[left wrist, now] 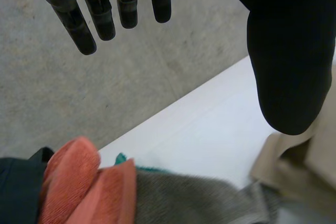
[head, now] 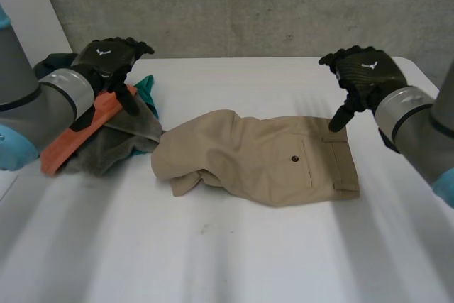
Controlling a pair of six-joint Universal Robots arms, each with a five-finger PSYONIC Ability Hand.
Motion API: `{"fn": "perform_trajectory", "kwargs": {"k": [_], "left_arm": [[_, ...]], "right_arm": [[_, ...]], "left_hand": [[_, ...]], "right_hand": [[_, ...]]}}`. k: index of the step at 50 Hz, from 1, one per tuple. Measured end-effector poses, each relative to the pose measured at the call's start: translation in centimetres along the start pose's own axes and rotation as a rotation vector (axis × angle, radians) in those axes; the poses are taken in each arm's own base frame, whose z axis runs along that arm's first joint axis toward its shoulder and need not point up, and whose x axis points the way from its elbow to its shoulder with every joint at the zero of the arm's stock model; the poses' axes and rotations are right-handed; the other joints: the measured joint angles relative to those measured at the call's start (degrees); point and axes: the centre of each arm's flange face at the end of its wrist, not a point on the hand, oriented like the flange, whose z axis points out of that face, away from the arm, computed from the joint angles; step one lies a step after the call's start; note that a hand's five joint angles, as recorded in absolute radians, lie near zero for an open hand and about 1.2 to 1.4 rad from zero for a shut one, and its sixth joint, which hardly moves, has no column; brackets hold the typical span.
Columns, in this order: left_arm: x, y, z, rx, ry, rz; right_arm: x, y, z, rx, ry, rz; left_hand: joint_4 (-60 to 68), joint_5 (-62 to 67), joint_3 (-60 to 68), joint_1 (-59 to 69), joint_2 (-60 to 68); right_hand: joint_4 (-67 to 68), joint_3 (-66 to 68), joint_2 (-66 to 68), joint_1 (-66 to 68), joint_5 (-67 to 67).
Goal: Fold the laundry.
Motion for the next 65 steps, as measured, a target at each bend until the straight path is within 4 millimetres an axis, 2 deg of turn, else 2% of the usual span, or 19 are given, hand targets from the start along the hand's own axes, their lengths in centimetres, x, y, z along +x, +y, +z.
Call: {"fn": "perform_trajectory", "kwargs": {"k": [4, 7, 13, 17, 24, 30, 35, 38, 39, 42, 47, 51, 54, 58, 62, 65], "left_arm": [[1.7, -1.1, -2.3, -0.018, 0.034, -0.037], [3.6, -0.9, -4.3, -0.062, 0.076, -0.059], [6.7, 1.5, -7.0, -0.145, 0.136, -0.069], [7.8, 3.3, -7.3, -0.145, 0.135, -0.061], [8.2, 5.2, -6.2, -0.089, 0.086, -0.052], [8.1, 5.4, -5.9, -0.075, 0.072, -0.055], [8.1, 5.2, -6.0, -0.071, 0.073, -0.057], [8.0, 5.1, -6.0, -0.070, 0.072, -0.057], [8.0, 5.0, -6.1, -0.068, 0.071, -0.057], [7.9, 4.9, -6.1, -0.064, 0.069, -0.058], [7.7, 4.6, -6.3, -0.056, 0.065, -0.058], [7.6, 4.2, -6.5, -0.044, 0.061, -0.058], [7.5, 3.8, -6.7, -0.033, 0.062, -0.057], [7.5, 3.6, -6.9, -0.027, 0.065, -0.057], [7.6, 3.5, -7.0, -0.025, 0.068, -0.057], [7.6, 3.5, -7.1, -0.025, 0.069, -0.056]], "right_arm": [[0.5, -0.5, -1.1, -0.029, 0.003, -0.067], [0.7, 0.3, -2.0, -0.098, -0.010, -0.127], [0.0, 4.2, -3.5, -0.238, -0.068, -0.179], [-0.7, 6.8, -3.9, -0.244, -0.090, -0.165], [-1.3, 11.0, -3.5, -0.187, -0.074, -0.134], [-1.6, 13.4, -2.4, -0.164, -0.064, -0.129], [-1.9, 14.5, -1.6, -0.168, -0.073, -0.133], [-2.0, 14.6, -1.3, -0.167, -0.074, -0.135], [-2.0, 14.8, -1.0, -0.165, -0.074, -0.138], [-1.9, 14.8, -0.7, -0.162, -0.066, -0.140], [-0.6, 14.5, -0.4, -0.161, -0.023, -0.137], [2.4, 13.7, -0.4, -0.163, 0.059, -0.150], [5.3, 13.1, -0.7, -0.191, 0.130, -0.200], [7.4, 12.6, -1.0, -0.235, 0.166, -0.295], [7.2, 11.3, -0.8, -0.229, 0.160, -0.414], [4.8, 9.0, -0.5, -0.142, 0.128, -0.502]], "left_hand": [[0.00, 0.00, 0.00, 0.00, 0.00], [0.00, 0.00, 0.00, 0.00, 0.00], [0.00, 0.00, 0.00, 0.00, 0.00], [0.00, 0.00, 0.00, 0.00, 0.00], [0.00, 0.00, 0.00, 0.00, 0.00], [0.00, 0.00, 0.00, 0.00, 0.00], [0.00, 0.00, 0.00, 0.00, 0.00], [0.00, 0.00, 0.00, 0.00, 0.00], [0.00, -0.01, 0.00, 0.00, 0.00], [0.00, 0.00, 0.00, 0.00, 0.00], [0.00, 0.00, 0.00, 0.00, 0.00], [0.00, 0.00, 0.00, 0.00, 0.00], [0.00, 0.00, 0.00, 0.00, 0.00], [0.00, 0.00, 0.00, 0.00, 0.00], [0.00, 0.00, 0.00, 0.00, 0.00], [0.00, 0.00, 0.00, 0.00, 0.00]], "right_hand": [[0.00, 0.00, 0.00, 0.00, -0.02], [0.72, 0.62, 0.19, 0.24, 0.33], [2.57, 2.50, 2.11, 0.24, 1.57], [2.56, 2.50, 2.11, 0.24, 1.56], [6.10, 6.07, 5.61, 4.45, 5.01], [10.69, 10.55, 9.32, 9.41, 9.79], [17.97, 18.12, 17.81, 17.17, 16.76], [20.47, 20.74, 20.65, 19.74, 19.20], [36.59, 36.44, 36.71, 33.88, 34.55], [54.02, 53.72, 53.97, 46.56, 51.07], [56.72, 55.85, 55.03, 47.06, 52.78], [56.75, 55.85, 55.03, 48.46, 52.93], [56.75, 55.85, 55.03, 49.87, 53.44], [56.76, 55.85, 55.03, 50.20, 53.85], [56.95, 55.85, 55.03, 50.20, 53.85], [57.07, 55.85, 55.03, 50.20, 54.03]]}}
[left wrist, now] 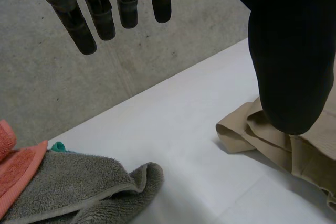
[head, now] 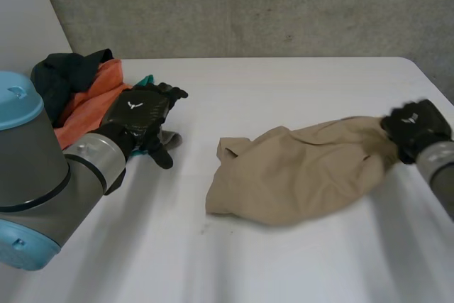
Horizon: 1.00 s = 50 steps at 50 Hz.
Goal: Fold the laundry.
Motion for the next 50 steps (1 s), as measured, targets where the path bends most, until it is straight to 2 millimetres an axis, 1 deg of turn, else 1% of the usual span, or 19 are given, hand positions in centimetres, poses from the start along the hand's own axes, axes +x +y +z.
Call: {"fn": "perform_trajectory", "kwargs": {"k": [3, 4, 6, 9, 12, 15, 17, 18, 19, 21, 22, 23, 27, 31, 33, 38, 41, 46, 50], "left_arm": [[0.0, 0.0, -0.1, 0.000, -0.001, 0.000], [0.0, 0.0, -0.1, 0.000, -0.001, 0.000], [0.0, -0.1, -0.2, -0.001, -0.004, 0.000], [-0.1, -0.3, -0.4, 0.000, -0.006, 0.000], [-0.1, -0.4, -0.5, 0.002, -0.007, 0.000], [-0.1, -0.6, -0.7, 0.006, -0.007, 0.001], [-0.1, -0.6, -0.7, 0.008, -0.007, 0.002], [-0.1, -0.7, -0.7, 0.010, -0.007, 0.002], [-0.1, -0.8, -0.7, 0.013, -0.007, 0.003], [-0.1, -0.8, -0.7, 0.015, -0.007, 0.003], [-0.1, -1.1, -0.6, 0.024, -0.007, 0.004], [-0.1, -1.3, -0.6, 0.032, -0.007, 0.005], [0.0, -2.0, -0.4, 0.056, -0.006, 0.005], [0.5, -3.5, -0.2, 0.104, 0.003, -0.003], [0.9, -4.3, 0.0, 0.129, 0.016, -0.010], [2.5, -5.4, 0.5, 0.168, 0.072, -0.020], [4.9, -5.6, 1.3, 0.172, 0.158, -0.015], [7.7, -4.7, 2.3, 0.128, 0.237, -0.005], [9.6, -2.8, 3.6, 0.036, 0.263, 0.005]], "right_arm": [[-1.8, -3.8, -1.0, 0.142, -0.023, -0.056], [-1.8, -3.8, -1.0, 0.142, -0.023, -0.056], [-4.3, -7.4, -2.9, 0.312, -0.077, -0.105], [-7.9, -10.2, -5.3, 0.493, -0.176, -0.161], [-11.7, -11.3, -7.5, 0.625, -0.299, -0.215], [-15.5, -11.2, -9.1, 0.697, -0.420, -0.275], [-16.5, -11.0, -9.5, 0.708, -0.453, -0.295], [-17.7, -10.7, -9.7, 0.708, -0.487, -0.317], [-18.0, -10.6, -9.7, 0.701, -0.496, -0.322], [-18.2, -10.6, -9.6, 0.694, -0.499, -0.323], [-18.3, -10.8, -9.2, 0.666, -0.498, -0.303], [-18.0, -11.0, -8.9, 0.651, -0.490, -0.275], [-16.1, -12.3, -8.2, 0.625, -0.454, -0.138], [-11.2, -14.2, -7.6, 0.606, -0.391, 0.160], [-8.7, -14.5, -7.2, 0.583, -0.363, 0.305], [-4.6, -13.4, -6.0, 0.476, -0.300, 0.530], [-2.6, -11.6, -4.7, 0.349, -0.258, 0.613], [-2.0, -9.8, -3.0, 0.229, -0.273, 0.642], [-2.9, -8.8, -1.3, 0.150, -0.366, 0.674]], "left_hand": [[0.00, 0.00, 0.00, 0.00, 0.00], [0.00, 0.00, 0.00, 0.00, 0.00], [0.00, 0.00, 0.00, 0.00, 0.00], [0.00, 0.00, 0.00, 0.00, 0.00], [0.00, 0.00, 0.00, 0.00, 0.00], [0.00, 0.00, 0.00, 0.00, 0.00], [0.00, 0.00, 0.00, 0.00, 0.00], [0.00, 0.00, 0.00, 0.00, 0.00], [0.00, 0.00, 0.00, 0.00, 0.00], [0.00, 0.00, 0.00, 0.00, 0.00], [0.00, 0.00, 0.00, 0.00, 0.00], [0.00, 0.00, 0.00, 0.00, 0.00], [0.00, 0.00, 0.00, 0.00, 0.00], [0.00, 0.00, 0.00, 0.00, 0.00], [0.00, 0.00, 0.00, 0.00, 0.00], [0.00, 0.00, 0.00, 0.00, 0.00], [0.00, 0.00, 0.00, 0.00, 0.00], [0.00, 0.00, 0.00, 0.00, 0.00], [0.00, 0.00, 0.00, 0.00, 0.00]], "right_hand": [[0.10, 0.14, 0.00, 0.00, 0.28], [0.10, 0.14, 0.00, 0.00, 0.28], [0.21, 0.58, 0.00, 0.00, 0.37], [0.31, 0.58, 0.00, 0.00, 0.85], [0.31, 0.59, 0.00, 0.00, 1.01], [0.31, 0.59, 0.00, 0.00, 1.02], [0.30, 0.59, 0.00, 0.00, 1.03], [-5.64, -5.40, -5.91, -4.90, -4.88], [-15.90, -15.57, -16.49, -15.22, -15.22], [-19.30, -20.11, -21.33, -19.93, -18.68], [-38.43, -37.84, -39.88, -38.04, -37.84], [-49.69, -49.38, -50.40, -47.27, -48.03], [-56.76, -55.70, -54.99, -50.25, -53.93], [-57.00, -55.78, -54.99, -50.25, -53.94], [-57.00, -55.78, -54.99, -50.25, -53.94], [-57.00, -55.78, -54.99, -50.25, -53.94], [-57.00, -55.78, -54.99, -50.25, -53.94], [-57.01, -55.78, -54.99, -50.25, -53.94], [-57.00, -55.78, -54.99, -50.25, -53.94]]}}
